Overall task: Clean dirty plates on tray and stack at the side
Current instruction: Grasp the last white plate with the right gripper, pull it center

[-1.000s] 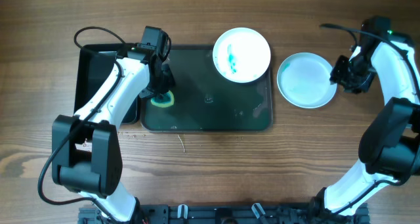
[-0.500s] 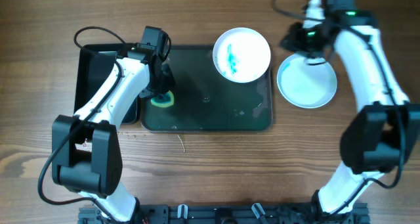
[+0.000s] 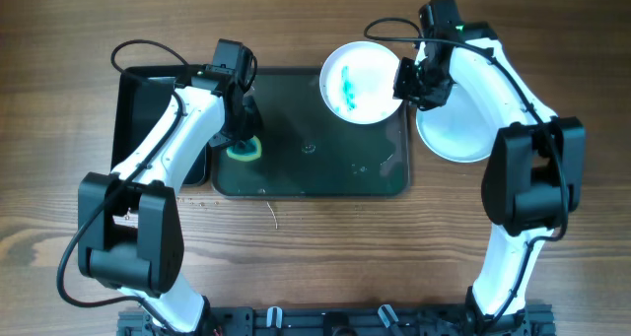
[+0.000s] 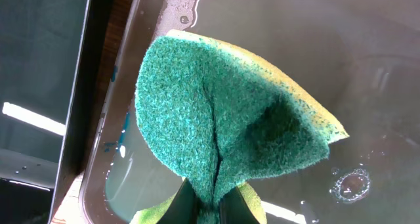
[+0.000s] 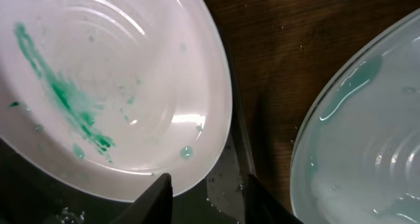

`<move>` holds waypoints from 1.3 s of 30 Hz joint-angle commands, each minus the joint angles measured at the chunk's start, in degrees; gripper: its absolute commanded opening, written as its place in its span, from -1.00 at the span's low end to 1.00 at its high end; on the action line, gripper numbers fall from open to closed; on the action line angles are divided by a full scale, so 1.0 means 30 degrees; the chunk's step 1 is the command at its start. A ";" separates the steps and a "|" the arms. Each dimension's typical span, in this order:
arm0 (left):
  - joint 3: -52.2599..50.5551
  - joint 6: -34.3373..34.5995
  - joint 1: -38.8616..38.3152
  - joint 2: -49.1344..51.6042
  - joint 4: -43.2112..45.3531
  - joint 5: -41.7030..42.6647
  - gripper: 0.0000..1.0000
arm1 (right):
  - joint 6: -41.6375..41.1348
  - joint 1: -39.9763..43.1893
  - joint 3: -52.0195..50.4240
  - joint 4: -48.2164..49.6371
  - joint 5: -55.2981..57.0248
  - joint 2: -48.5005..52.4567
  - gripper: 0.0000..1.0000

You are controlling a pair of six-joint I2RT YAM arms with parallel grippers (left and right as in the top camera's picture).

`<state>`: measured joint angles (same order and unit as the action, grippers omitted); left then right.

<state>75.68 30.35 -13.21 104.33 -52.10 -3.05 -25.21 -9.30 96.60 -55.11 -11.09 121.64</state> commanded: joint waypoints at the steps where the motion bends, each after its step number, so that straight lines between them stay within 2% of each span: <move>1: 0.0401 0.0044 0.0051 -0.0488 0.0058 0.0226 -0.92 | -0.0619 -0.0138 0.0095 0.0248 -0.0415 0.0809 -0.44; 11: 0.0401 0.0036 0.0051 -0.0488 0.0058 0.0226 -0.92 | -0.0809 -0.0291 -0.1421 0.1778 0.0189 0.0889 -0.56; 21: 0.0401 0.0036 0.0051 -0.0488 0.0051 0.0226 -0.92 | -0.0044 -0.0517 -0.2601 0.2637 -0.2295 0.0882 -0.91; 25: 0.0401 0.0044 0.0051 -0.0488 0.0036 0.0226 -0.92 | 0.0918 -0.0794 -0.2521 0.1916 -0.3701 0.0576 -0.91; 32: 0.0401 0.0044 0.0051 -0.0488 0.0058 0.0226 -0.92 | 0.1785 -0.1457 -0.2521 0.0197 -0.3759 -0.1450 -0.91; 34: 0.0401 0.0044 0.0051 -0.0488 0.0073 0.0226 -0.92 | 0.2426 -0.1734 -0.2521 -0.0277 -0.3759 -0.1676 -0.83; 36: 0.0401 0.0044 0.0051 -0.0488 0.0066 0.0226 -0.92 | 0.2958 -0.1989 -0.2528 -0.0780 -0.3759 -0.1639 -0.65; 38: 0.0401 0.0044 0.0051 -0.0488 0.0058 0.0226 -0.92 | 0.3971 -0.2280 -0.2623 -0.0976 -0.3752 -0.1596 -0.13; 39: 0.0401 0.0044 0.0051 -0.0488 0.0058 0.0226 -0.92 | 0.4524 -0.2382 -0.2630 -0.0991 -0.3738 -0.1596 -0.01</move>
<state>75.68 30.35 -13.21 104.33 -52.07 -3.05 -18.72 -14.96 89.27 -57.67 -21.10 118.02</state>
